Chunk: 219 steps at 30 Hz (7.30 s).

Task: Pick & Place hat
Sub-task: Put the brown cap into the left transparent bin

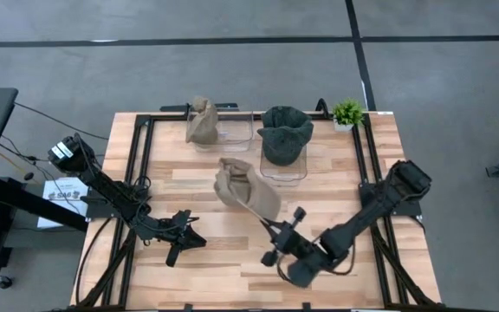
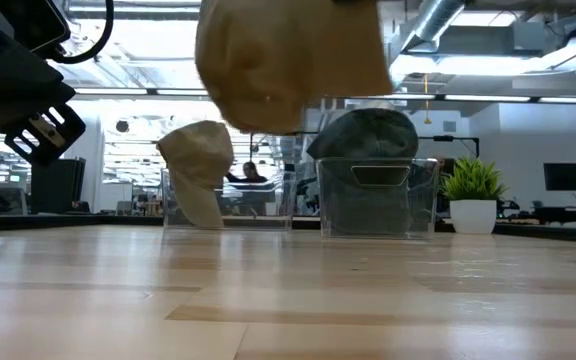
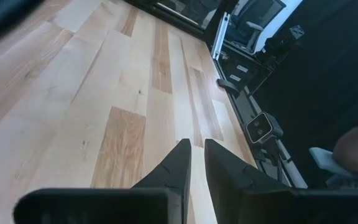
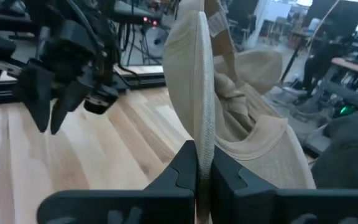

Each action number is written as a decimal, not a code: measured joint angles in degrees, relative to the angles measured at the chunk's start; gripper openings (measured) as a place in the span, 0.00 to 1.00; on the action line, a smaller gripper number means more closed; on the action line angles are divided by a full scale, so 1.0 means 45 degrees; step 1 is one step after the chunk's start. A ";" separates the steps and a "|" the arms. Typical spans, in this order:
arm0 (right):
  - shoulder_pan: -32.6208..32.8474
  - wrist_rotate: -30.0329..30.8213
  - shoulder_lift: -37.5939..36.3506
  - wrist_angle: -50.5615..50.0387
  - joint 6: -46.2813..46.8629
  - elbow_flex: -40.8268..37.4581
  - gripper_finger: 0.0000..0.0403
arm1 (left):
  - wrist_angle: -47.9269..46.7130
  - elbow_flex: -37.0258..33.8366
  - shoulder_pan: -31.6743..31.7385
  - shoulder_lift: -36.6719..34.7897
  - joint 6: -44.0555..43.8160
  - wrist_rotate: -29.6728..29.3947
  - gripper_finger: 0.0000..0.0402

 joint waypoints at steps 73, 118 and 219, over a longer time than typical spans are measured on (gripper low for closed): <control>-0.3272 -1.4499 -0.9527 1.0156 -0.6344 -0.6824 0.01 | 0.0136 0.0000 -0.0223 -0.0005 0.0034 0.0142 0.11; -0.4700 -1.7138 -1.2924 1.4941 -0.6236 -1.3649 0.00 | -0.0311 0.6631 0.7805 -0.0878 1.0135 0.3973 0.04; -0.5374 -1.5015 -1.1328 1.5884 -0.6007 -1.2580 0.01 | -1.2407 1.4188 0.9437 -0.0200 1.0205 1.1069 0.21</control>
